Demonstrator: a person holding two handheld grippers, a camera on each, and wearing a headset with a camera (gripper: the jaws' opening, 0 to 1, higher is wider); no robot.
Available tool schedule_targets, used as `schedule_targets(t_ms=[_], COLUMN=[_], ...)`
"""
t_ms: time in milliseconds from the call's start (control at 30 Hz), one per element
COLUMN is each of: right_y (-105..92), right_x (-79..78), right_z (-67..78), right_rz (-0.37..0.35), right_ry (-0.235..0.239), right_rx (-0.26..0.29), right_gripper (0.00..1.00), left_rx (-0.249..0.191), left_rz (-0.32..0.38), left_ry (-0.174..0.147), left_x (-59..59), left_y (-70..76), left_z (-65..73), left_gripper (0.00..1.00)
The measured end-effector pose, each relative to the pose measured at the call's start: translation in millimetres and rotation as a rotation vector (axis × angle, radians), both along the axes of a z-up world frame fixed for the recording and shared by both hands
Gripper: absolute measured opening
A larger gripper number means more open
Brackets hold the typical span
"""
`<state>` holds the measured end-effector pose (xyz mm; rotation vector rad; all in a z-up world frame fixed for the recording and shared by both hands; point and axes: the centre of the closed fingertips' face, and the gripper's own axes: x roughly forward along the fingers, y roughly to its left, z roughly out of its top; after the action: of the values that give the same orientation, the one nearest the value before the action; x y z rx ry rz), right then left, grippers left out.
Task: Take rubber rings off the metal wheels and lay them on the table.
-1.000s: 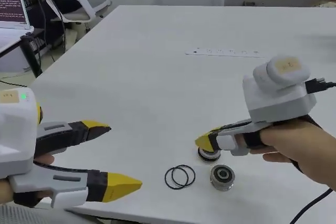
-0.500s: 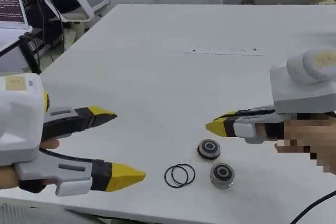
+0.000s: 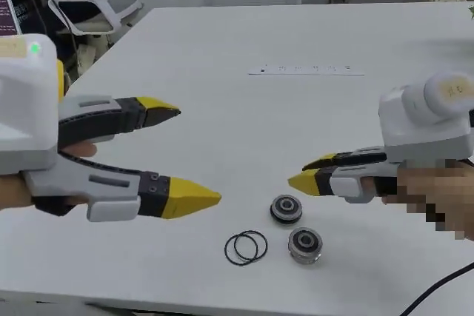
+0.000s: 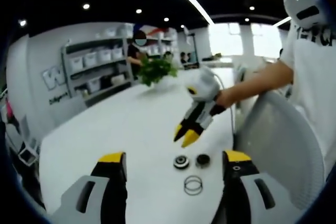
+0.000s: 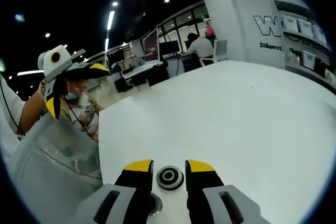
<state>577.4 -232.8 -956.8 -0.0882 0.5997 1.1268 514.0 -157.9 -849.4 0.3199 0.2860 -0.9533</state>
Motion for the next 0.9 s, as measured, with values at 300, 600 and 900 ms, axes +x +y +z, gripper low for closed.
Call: schedule_targets(t_ms=[300, 600, 900], right_y=[-14.7, -23.2, -21.1], right_x=[4.9, 10.0, 5.9], right_z=[-17.4, -37.8, -48.9], right_rz=[-0.005, -0.006, 0.027], right_ry=[-0.006, 0.0, -0.011], right_rx=[-0.05, -0.105, -0.155], right_gripper=[0.23, 0.2, 0.21], left_rx=[0.029, -0.008, 0.06], left_rz=[-0.073, -0.092, -0.132], left_ry=[-0.008, -0.004, 0.029], left_x=[31.0, 61.4, 78.3], left_y=[-26.0, -47.0, -63.2], left_z=[-8.8, -20.7, -63.5], left_gripper=[0.7, 0.62, 0.53])
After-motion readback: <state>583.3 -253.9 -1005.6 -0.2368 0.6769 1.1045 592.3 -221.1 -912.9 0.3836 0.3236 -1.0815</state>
